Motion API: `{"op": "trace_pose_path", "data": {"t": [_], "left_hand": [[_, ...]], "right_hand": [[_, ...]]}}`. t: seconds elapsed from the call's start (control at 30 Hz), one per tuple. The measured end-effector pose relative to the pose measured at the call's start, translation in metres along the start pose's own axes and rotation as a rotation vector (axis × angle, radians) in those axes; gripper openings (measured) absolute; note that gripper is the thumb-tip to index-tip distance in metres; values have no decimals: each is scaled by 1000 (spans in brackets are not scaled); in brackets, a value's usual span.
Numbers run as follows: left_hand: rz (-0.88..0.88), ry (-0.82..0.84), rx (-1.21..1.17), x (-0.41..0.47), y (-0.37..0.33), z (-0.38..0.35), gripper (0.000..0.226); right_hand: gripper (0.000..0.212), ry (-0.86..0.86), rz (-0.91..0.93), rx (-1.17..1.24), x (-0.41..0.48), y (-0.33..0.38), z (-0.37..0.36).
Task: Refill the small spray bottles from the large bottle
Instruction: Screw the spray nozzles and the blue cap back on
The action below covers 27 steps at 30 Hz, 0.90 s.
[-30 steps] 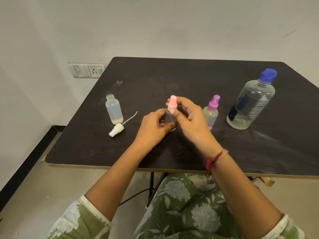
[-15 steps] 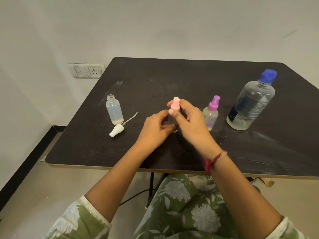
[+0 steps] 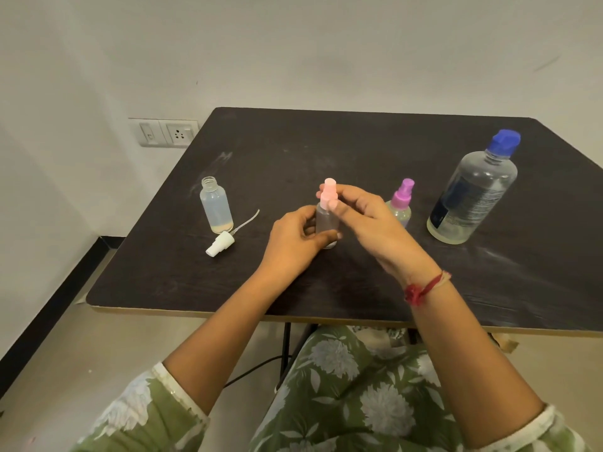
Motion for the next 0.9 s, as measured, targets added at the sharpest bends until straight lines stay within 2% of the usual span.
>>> {"op": "trace_pose_path", "data": {"t": [0.1,0.2,0.47,0.53,0.63,0.7,0.77,0.9], "left_hand": [[-2,-7,13,1,-1,-2,32],[-10,-17,57,1,-5,-3,30],[-20,-56,92,2,-8,-4,25],[-17,-48,91,2,-8,-5,25],[-15,-40,81,2,-13,-4,37],[2,-34,57,1,-16,-3,48],[15,-33,38,-1,-15,-1,54],[44,-73,34,-14,-11,14,61]], "right_hand": [[23,-62,79,-237,3,0,2],[26,-196,117,-318,-1,-4,1],[26,-327,100,-226,-14,-3,5],[36,-340,100,-247,-21,-3,3],[57,-411,116,-401,-35,3,-2],[61,-501,191,-512,-48,15,-5],[55,-553,317,-565,-59,27,-11],[40,-486,523,-558,-68,41,-29]]}}
Point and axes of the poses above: each hand's wrist, its own x-axis towards the middle knuckle, its own z-axis out of the back of the hand, y = z × x, the point moved 6 cm from there along x, towards the middle knuckle, and after that the axes turned 1 degree about x, right-handed, at the moved point
